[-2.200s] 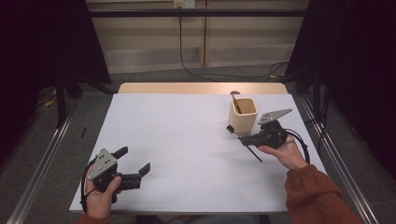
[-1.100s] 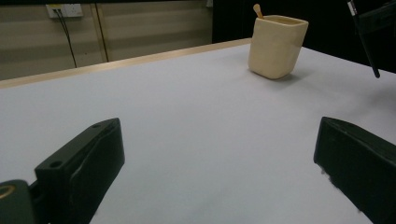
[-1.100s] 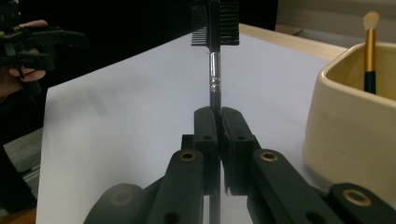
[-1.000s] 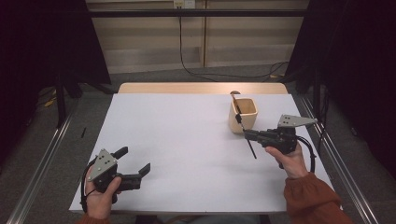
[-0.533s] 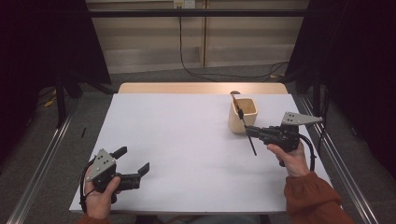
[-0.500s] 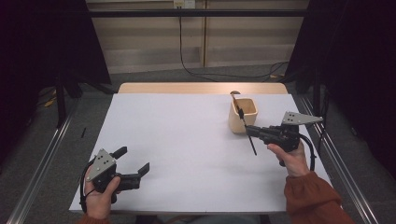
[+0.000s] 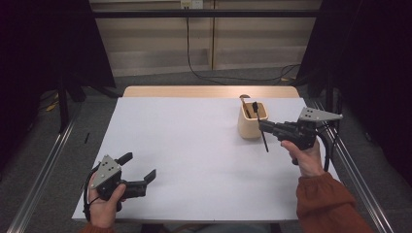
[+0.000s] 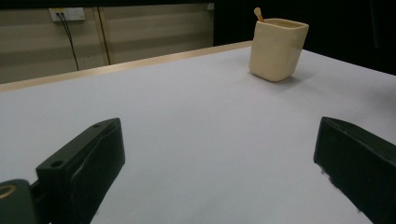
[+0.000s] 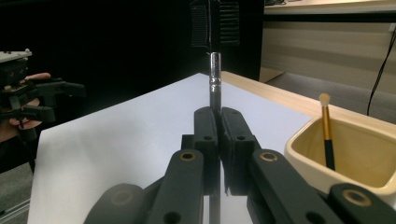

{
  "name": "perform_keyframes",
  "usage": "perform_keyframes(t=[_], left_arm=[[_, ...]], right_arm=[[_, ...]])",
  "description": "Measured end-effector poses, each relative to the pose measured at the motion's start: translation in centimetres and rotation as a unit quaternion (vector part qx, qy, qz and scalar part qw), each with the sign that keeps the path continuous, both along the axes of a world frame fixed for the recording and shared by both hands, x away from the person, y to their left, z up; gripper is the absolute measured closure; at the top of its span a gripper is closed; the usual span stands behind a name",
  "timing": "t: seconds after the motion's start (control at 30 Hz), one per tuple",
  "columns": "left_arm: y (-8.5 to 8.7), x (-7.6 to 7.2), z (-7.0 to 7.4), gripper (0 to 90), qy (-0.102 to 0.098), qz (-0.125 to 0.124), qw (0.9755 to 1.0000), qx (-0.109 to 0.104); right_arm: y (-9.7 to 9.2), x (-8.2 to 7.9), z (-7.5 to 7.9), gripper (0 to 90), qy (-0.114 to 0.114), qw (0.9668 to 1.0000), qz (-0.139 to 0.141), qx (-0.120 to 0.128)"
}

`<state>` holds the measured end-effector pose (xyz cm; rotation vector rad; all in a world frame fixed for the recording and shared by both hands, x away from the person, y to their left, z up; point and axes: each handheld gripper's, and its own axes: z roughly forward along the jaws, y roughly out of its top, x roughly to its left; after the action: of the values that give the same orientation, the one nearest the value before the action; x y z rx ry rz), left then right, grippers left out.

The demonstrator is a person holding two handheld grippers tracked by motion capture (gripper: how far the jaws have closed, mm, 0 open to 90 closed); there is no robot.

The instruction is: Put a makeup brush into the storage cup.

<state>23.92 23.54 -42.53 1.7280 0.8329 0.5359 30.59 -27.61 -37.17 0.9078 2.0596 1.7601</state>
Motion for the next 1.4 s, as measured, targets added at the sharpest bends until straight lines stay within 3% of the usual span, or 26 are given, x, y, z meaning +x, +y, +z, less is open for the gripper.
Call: perform_keyframes(t=[0.3,0.67,1.03,1.4], left_arm=[[0.1,0.0,0.0,2.0,0.000,0.002,1.0000,0.001],[0.1,0.0,0.0,2.0,-0.001,0.001,1.0000,-0.001],[-0.1,0.0,0.0,2.1,0.001,-0.003,1.0000,0.004],[0.0,0.0,0.0,2.1,0.001,-0.001,1.0000,0.002]], right_arm=[[0.0,1.3,1.4,85.5,-0.012,0.9998,-0.012,0.008],[0.1,3.1,2.5,85.5,-0.016,0.9993,-0.029,-0.016],[0.4,4.7,4.0,85.5,-0.025,0.9986,-0.042,-0.021],[1.0,6.7,4.0,85.5,-0.021,0.9977,-0.058,-0.027]])
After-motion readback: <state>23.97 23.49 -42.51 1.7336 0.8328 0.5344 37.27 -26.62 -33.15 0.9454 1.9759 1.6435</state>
